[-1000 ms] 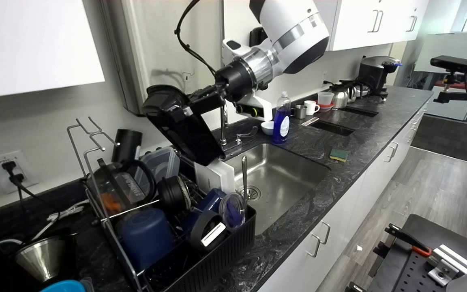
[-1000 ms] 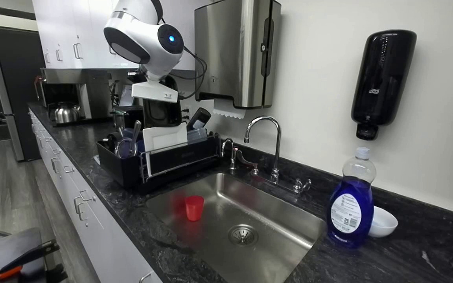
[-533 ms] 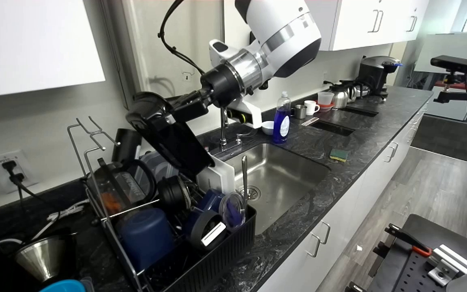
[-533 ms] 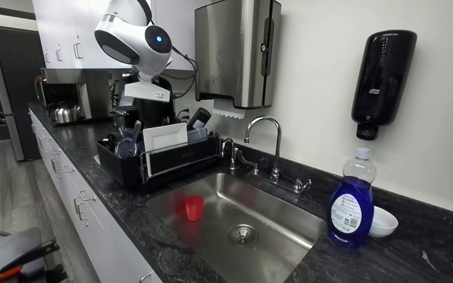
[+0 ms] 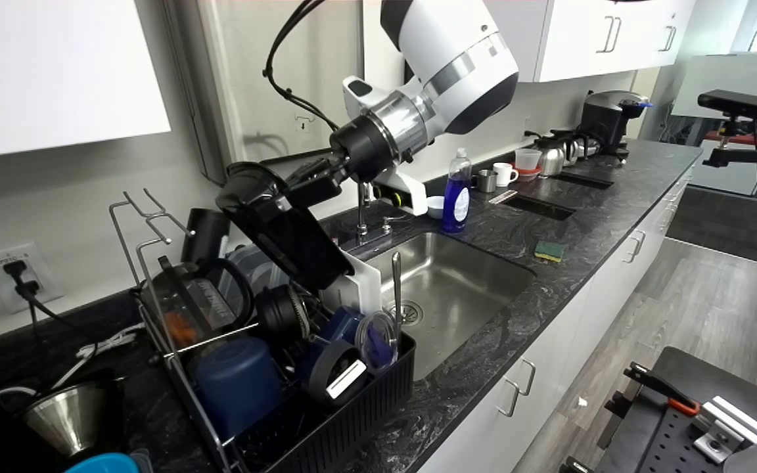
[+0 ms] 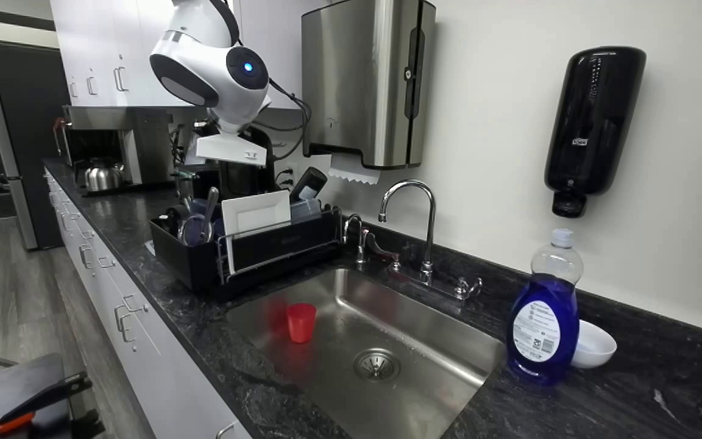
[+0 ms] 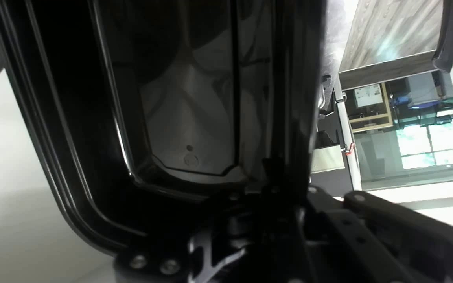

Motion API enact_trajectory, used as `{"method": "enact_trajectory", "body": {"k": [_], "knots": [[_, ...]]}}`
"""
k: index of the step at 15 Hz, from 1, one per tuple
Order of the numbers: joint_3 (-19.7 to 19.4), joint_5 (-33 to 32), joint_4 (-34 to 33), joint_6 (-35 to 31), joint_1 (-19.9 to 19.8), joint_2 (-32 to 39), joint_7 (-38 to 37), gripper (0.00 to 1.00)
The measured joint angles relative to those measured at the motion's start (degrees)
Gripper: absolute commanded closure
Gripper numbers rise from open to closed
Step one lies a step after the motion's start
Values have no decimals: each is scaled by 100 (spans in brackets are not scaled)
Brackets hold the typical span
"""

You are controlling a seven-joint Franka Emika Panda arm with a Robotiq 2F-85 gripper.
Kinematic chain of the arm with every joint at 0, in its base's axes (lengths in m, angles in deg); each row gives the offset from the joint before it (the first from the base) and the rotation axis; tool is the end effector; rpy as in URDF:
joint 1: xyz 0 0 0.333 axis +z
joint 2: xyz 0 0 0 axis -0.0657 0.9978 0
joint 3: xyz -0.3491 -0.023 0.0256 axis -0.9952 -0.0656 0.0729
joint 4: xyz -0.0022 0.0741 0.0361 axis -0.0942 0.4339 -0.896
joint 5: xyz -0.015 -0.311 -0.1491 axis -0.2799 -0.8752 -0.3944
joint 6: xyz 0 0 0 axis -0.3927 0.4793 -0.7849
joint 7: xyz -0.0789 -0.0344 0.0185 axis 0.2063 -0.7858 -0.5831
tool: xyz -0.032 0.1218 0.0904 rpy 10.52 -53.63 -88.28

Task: Put the black box in the sink on the dish rack

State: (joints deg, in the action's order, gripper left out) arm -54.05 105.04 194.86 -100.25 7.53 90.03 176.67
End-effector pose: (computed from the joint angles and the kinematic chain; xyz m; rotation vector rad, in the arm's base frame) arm 0.4989 0.2555 0.4385 -1.7816 -1.2243 -1.0015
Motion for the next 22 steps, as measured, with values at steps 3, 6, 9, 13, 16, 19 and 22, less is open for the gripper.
{"method": "enact_trajectory", "body": {"k": [3,6,9,13,16,19,22], "knots": [[-57,21,94,0,-13,107,6,99],[-60,48,122,2,-14,207,8,99],[-60,52,124,3,-14,258,8,99],[-60,52,149,8,-13,273,11,99],[-59,58,164,22,-13,292,12,71],[-59,58,189,22,-12,297,14,51],[-60,57,247,23,-13,309,24,30]]}}
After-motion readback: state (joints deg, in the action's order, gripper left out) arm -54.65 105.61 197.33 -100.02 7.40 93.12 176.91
